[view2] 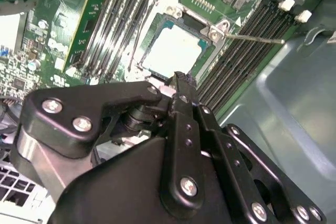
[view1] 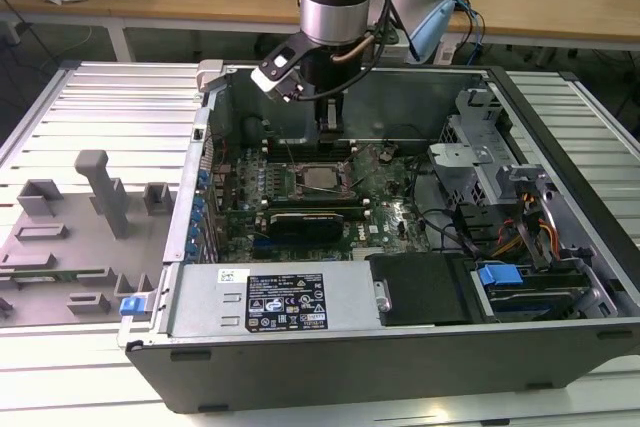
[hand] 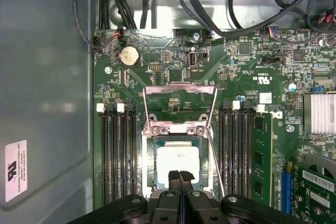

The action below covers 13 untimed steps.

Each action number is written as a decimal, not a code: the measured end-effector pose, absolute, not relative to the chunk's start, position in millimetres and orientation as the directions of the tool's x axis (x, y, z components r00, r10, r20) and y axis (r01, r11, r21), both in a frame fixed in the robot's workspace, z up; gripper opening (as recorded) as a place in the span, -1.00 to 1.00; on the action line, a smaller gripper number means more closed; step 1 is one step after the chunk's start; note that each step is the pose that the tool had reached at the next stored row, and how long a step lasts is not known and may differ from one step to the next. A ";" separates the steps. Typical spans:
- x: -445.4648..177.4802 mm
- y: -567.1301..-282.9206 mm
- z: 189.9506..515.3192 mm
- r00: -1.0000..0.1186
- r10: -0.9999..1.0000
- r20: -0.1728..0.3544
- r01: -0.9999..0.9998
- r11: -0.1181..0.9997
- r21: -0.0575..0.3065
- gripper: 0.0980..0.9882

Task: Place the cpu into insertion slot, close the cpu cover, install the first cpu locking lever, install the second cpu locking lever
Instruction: 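Close the cpu cover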

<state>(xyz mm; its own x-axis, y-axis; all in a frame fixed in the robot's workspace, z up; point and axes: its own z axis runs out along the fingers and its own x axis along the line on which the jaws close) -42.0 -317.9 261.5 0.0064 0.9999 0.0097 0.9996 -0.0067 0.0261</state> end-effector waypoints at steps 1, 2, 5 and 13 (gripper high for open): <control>-42.0 -317.9 261.5 0.006 1.000 0.010 1.000 -0.007 0.026 -0.98; -40.9 -318.0 261.6 0.007 1.000 0.009 1.000 -0.007 0.026 -0.98; -35.3 -318.0 261.6 0.006 1.000 0.009 1.000 -0.007 0.022 -0.98; -1.3 -319.2 261.5 0.007 1.000 0.010 1.000 -0.007 0.004 -0.98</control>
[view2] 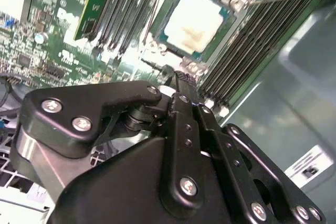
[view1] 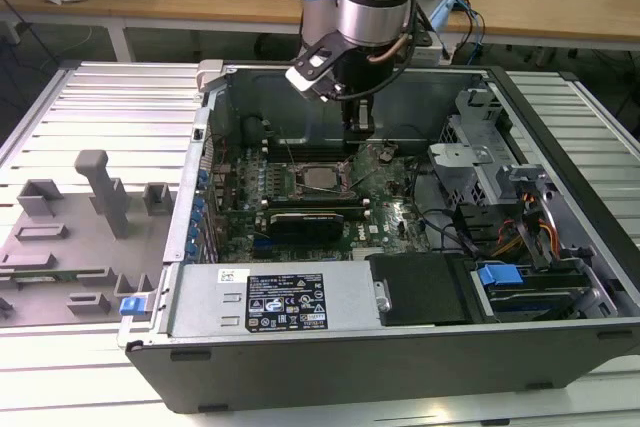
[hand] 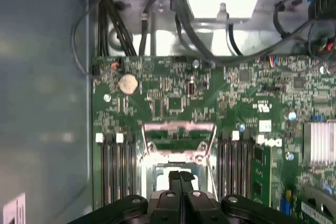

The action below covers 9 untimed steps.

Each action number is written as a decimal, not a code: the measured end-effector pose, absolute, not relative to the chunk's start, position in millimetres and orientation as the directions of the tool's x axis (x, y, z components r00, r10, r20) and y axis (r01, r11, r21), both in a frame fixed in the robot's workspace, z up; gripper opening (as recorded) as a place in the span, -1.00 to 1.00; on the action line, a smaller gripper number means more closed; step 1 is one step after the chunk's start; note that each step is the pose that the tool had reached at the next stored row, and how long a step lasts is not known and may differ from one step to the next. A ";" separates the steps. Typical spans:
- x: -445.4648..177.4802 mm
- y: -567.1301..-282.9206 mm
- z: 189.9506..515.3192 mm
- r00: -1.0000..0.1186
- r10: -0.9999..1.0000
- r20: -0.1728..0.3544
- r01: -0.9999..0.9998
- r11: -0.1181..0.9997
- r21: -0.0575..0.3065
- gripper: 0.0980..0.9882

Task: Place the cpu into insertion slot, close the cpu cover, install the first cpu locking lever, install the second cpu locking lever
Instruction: 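Close the cpu cover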

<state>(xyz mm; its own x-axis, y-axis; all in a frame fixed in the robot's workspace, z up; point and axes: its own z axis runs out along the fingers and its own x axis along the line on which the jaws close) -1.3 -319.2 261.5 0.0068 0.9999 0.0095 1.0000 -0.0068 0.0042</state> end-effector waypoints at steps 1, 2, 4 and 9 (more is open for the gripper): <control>4.4 -319.6 261.5 0.007 1.000 0.009 1.000 -0.007 0.001 -0.98; 14.0 -320.2 261.6 0.007 1.000 0.009 1.000 -0.007 -0.004 -0.98; 29.2 -321.3 261.6 0.007 1.000 0.009 1.000 -0.007 -0.013 -0.98; 53.2 -322.9 261.5 0.007 1.000 0.009 1.000 -0.007 -0.026 -0.98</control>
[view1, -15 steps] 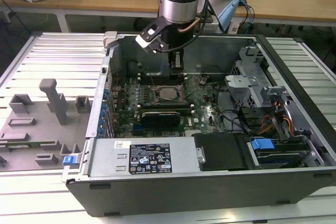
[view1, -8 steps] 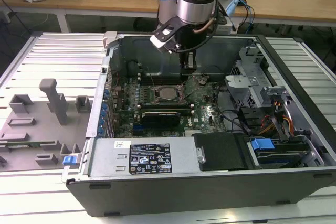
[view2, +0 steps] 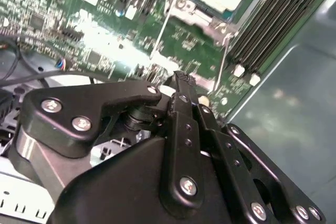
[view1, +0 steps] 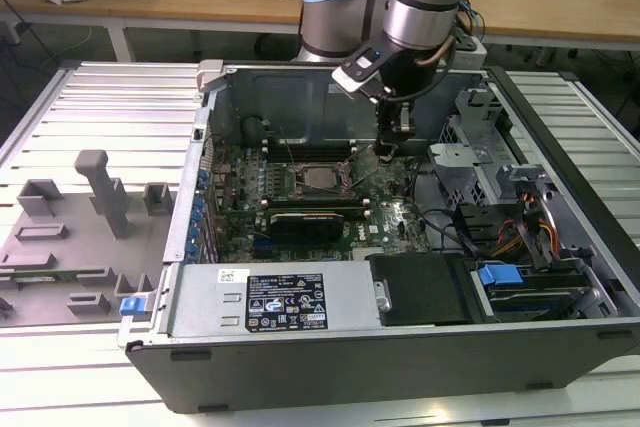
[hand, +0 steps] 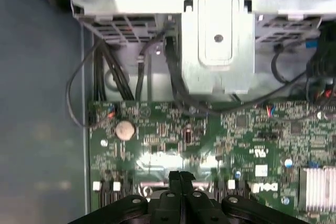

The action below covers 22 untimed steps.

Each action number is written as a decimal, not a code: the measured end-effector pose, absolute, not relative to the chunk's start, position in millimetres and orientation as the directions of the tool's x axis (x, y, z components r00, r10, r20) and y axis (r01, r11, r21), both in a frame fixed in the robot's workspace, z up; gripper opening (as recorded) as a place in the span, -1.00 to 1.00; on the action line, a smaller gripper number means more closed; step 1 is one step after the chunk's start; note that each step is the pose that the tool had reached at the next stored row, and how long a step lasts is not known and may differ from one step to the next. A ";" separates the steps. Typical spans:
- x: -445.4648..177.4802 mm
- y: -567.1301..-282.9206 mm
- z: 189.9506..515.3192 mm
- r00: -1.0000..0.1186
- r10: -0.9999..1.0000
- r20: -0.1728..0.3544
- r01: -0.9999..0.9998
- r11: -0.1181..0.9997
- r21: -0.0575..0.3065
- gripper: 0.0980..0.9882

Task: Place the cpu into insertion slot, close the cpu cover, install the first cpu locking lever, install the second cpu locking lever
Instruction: 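Close the cpu cover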

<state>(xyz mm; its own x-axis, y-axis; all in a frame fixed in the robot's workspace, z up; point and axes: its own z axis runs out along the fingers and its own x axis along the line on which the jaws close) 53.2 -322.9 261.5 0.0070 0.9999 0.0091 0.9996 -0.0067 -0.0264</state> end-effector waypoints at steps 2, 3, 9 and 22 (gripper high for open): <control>60.3 -323.2 261.5 0.007 1.000 0.009 1.000 -0.007 -0.029 -0.98; 62.2 -323.2 261.1 0.007 1.000 0.009 1.000 -0.007 -0.030 -0.98; 63.1 -323.3 251.0 0.007 1.000 0.009 1.000 -0.007 -0.030 -0.98; 65.0 -323.3 248.5 0.009 1.000 0.026 0.991 -0.005 -0.130 -0.98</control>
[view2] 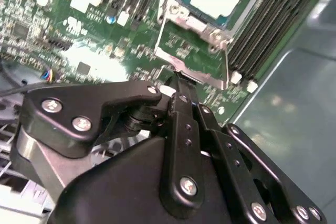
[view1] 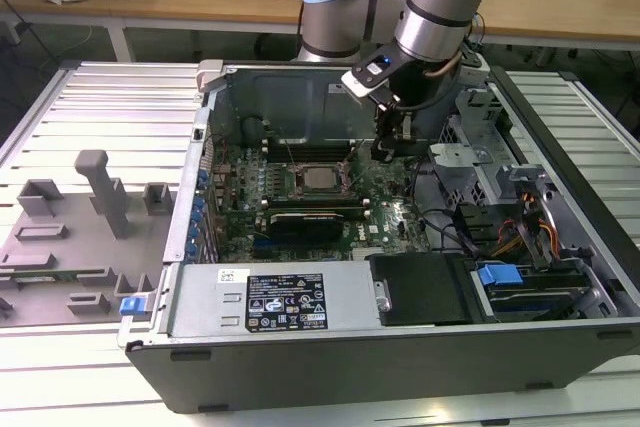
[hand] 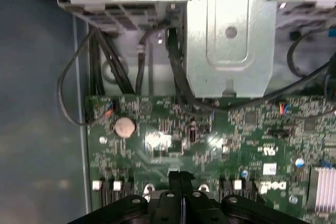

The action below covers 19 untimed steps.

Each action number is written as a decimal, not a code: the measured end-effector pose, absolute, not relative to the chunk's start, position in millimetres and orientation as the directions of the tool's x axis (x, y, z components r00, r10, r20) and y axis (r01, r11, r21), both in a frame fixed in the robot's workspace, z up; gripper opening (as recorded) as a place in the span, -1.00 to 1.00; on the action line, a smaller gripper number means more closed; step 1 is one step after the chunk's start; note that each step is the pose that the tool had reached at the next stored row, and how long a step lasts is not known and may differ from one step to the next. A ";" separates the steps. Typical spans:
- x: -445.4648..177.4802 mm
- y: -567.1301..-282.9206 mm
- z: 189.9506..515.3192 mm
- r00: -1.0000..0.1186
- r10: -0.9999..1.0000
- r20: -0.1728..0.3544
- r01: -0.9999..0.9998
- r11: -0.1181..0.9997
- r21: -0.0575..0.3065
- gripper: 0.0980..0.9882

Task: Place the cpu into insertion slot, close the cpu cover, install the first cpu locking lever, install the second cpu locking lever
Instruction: 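Close the cpu cover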

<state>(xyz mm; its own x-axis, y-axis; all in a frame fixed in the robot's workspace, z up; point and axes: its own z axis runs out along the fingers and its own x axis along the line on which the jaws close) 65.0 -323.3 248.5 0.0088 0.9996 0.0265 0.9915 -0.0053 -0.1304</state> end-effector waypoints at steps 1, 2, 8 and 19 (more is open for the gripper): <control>64.9 -323.3 248.5 0.009 1.000 0.027 0.991 -0.005 -0.130 -0.98; 64.9 -323.3 248.5 0.009 1.000 0.027 0.991 -0.005 -0.130 -0.98; 51.4 -320.7 248.5 0.009 1.000 0.027 0.992 -0.005 -0.123 -0.98; 31.1 -318.0 248.5 0.008 1.000 0.027 0.993 -0.005 -0.116 -0.98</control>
<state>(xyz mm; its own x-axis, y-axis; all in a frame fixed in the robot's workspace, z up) 31.1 -318.0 248.5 0.0085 0.9996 0.0268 0.9932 -0.0053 -0.1163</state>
